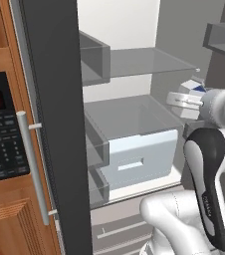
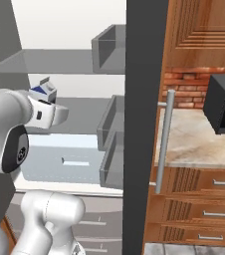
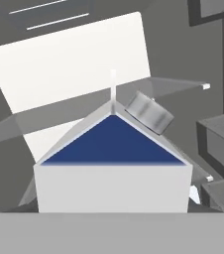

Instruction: Take a sugar cube from the saucer and place it inside the coffee. Then, grab milk from the fridge and place it next to the coffee on the counter to sweeten the coffee.

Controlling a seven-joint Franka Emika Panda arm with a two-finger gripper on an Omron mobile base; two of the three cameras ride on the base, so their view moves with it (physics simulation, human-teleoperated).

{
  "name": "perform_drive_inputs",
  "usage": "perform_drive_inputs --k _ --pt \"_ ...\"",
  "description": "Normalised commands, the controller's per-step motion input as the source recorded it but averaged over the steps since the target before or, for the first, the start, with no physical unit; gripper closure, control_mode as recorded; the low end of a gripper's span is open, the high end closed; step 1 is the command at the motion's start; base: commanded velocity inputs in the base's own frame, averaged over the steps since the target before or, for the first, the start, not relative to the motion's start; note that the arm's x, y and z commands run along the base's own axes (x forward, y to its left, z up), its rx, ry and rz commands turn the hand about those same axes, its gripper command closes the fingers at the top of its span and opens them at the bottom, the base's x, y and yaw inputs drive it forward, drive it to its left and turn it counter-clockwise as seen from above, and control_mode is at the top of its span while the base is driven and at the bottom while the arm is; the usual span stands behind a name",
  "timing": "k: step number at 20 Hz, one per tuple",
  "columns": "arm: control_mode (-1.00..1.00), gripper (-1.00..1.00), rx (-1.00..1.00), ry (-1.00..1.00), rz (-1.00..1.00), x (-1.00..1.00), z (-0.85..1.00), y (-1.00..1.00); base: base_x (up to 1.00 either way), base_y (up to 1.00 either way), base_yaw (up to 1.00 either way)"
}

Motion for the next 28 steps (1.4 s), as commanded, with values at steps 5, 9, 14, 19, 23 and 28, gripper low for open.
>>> perform_drive_inputs --k 5,9,14,19,23,28 --pt "-1.00 1.00 0.00 0.07 0.00 -0.20 -0.01 0.00 0.00 0.00 0.00" --pt "-1.00 1.00 0.00 0.01 0.00 -0.03 0.00 0.00 0.00 0.00 0.00" --pt "-1.00 1.00 0.00 0.02 0.00 -0.10 0.00 0.00 0.00 0.00 0.00" --pt "-1.00 1.00 0.00 0.05 0.00 -0.48 -0.01 0.00 0.00 0.00 0.00" --pt "-1.00 1.00 0.00 0.00 0.00 -0.07 0.00 0.00 0.00 0.00 0.00" --pt "1.00 1.00 0.00 0.00 0.00 -0.02 0.00 0.00 -0.27 0.00 0.00"
